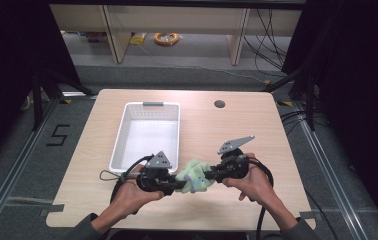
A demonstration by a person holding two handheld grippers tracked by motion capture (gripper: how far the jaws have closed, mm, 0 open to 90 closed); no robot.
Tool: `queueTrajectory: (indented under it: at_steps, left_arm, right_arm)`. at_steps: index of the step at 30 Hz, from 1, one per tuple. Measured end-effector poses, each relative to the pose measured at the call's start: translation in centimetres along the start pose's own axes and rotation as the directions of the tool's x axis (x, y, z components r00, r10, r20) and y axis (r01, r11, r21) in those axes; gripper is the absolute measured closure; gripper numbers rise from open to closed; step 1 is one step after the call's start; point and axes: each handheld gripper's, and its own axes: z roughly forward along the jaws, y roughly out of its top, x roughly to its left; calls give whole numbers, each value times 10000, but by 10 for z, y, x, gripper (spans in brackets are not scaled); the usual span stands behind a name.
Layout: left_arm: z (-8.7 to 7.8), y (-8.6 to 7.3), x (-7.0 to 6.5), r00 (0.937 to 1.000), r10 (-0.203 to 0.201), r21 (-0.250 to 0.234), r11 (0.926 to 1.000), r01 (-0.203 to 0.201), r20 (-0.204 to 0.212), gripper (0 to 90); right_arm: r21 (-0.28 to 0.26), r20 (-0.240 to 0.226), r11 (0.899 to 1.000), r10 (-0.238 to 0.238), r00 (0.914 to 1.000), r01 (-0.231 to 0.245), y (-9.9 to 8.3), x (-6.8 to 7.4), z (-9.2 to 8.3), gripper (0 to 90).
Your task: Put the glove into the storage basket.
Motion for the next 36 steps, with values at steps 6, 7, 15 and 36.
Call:
queueTrajectory:
  at_steps: [6,7,15,36]
  left_arm:
    - [-16,8,16,9998,-126,14,9999,126,-152,746]
    - [-16,8,16,9998,-126,14,9999,126,-152,745]
    - [-35,7,48,9973,-535,154,9984,544,-508,744]
    - [-47,-4,124,9870,-1123,805,9893,1219,-1146,742]
  right_arm:
    - [77,-209,10000,-61,9998,63,30,-4,7,761]
    - [77,-209,10000,-61,9998,63,30,-4,7,761]
    - [445,-186,9988,-193,9996,201,71,-4,29,761]
    - [1184,-317,9927,254,9992,-215,130,-22,99,760]
